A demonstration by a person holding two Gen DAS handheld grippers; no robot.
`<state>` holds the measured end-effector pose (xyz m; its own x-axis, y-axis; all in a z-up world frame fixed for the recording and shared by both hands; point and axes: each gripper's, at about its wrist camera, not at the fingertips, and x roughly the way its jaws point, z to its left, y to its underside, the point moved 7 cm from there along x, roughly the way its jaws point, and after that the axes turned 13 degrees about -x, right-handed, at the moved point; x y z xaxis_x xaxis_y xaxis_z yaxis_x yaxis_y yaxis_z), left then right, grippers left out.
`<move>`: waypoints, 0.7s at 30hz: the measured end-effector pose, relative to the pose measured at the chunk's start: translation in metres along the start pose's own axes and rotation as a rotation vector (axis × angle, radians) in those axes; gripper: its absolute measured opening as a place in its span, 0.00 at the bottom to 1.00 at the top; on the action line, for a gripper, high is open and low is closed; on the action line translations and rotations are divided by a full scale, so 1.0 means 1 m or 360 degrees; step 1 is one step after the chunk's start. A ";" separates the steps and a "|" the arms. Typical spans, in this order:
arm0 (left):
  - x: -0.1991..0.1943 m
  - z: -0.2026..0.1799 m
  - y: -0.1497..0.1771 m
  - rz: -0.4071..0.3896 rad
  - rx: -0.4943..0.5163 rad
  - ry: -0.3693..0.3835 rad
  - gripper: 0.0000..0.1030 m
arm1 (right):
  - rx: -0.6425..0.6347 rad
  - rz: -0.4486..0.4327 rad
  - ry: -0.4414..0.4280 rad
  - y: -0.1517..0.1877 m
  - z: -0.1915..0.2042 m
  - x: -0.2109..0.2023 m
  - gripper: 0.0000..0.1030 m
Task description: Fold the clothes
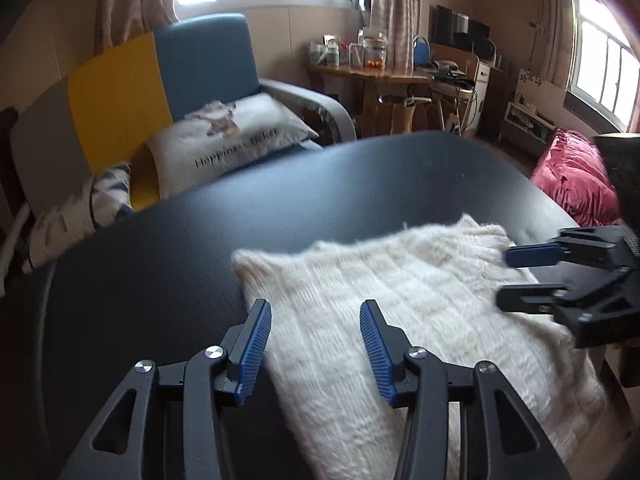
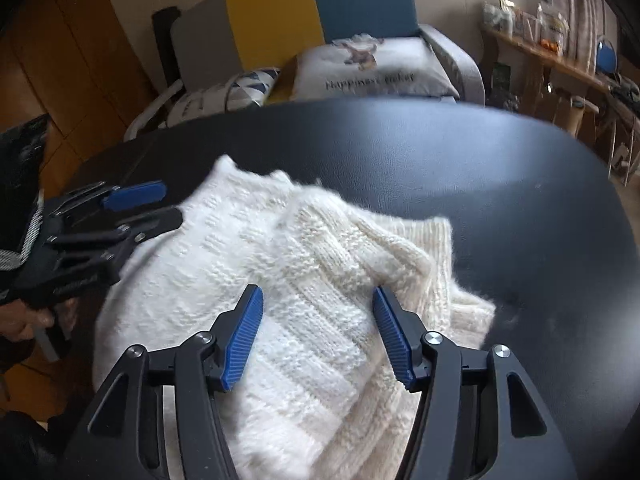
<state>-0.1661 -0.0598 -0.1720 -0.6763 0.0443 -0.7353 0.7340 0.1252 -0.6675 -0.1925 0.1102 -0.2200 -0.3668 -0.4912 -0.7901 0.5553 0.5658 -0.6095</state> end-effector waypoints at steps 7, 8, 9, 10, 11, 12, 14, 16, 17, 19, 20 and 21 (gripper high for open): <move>0.030 0.003 0.008 0.0153 -0.0024 0.0004 0.46 | -0.0049 0.0014 0.0037 0.005 0.011 -0.007 0.59; 0.039 0.003 0.014 0.0212 -0.0047 0.0017 0.46 | -0.0054 0.0048 0.0048 0.010 0.012 -0.001 0.59; 0.044 0.005 0.017 0.0247 -0.0095 0.0037 0.46 | -0.0054 0.0082 0.0053 0.018 0.013 0.011 0.59; 0.044 0.009 0.017 0.0256 -0.0163 0.0069 0.46 | -0.0050 0.0109 0.0055 0.025 0.013 0.020 0.62; 0.041 0.014 0.015 0.0263 -0.0225 0.0104 0.46 | -0.0013 0.0081 0.0042 0.025 0.010 0.016 0.62; 0.037 0.020 0.013 0.0256 -0.0268 0.0118 0.46 | 0.0025 0.0054 0.0029 0.024 0.008 0.011 0.62; 0.022 0.032 0.010 0.0209 -0.0310 0.0106 0.46 | 0.0093 0.0000 0.0003 0.023 0.003 0.001 0.62; -0.004 0.039 0.013 0.0129 -0.0320 0.0137 0.46 | 0.0062 -0.0042 -0.0002 0.024 0.012 -0.018 0.62; -0.016 0.040 0.017 0.0094 -0.0303 0.0153 0.46 | 0.0045 -0.0064 -0.0007 0.025 0.017 -0.028 0.62; -0.037 0.038 0.030 0.0043 -0.0230 0.0191 0.46 | -0.0006 -0.0097 -0.0056 0.032 0.037 -0.046 0.62; -0.046 0.034 0.039 0.0027 -0.0187 0.0216 0.46 | -0.0031 -0.0090 -0.0067 0.039 0.047 -0.050 0.62; -0.053 0.027 0.052 0.0024 -0.0137 0.0245 0.46 | -0.0056 -0.0084 -0.0079 0.045 0.057 -0.055 0.62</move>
<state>-0.0905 -0.0827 -0.1706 -0.6715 0.1971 -0.7143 0.7407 0.2076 -0.6390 -0.1047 0.1253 -0.2006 -0.3567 -0.5527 -0.7532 0.5093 0.5609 -0.6528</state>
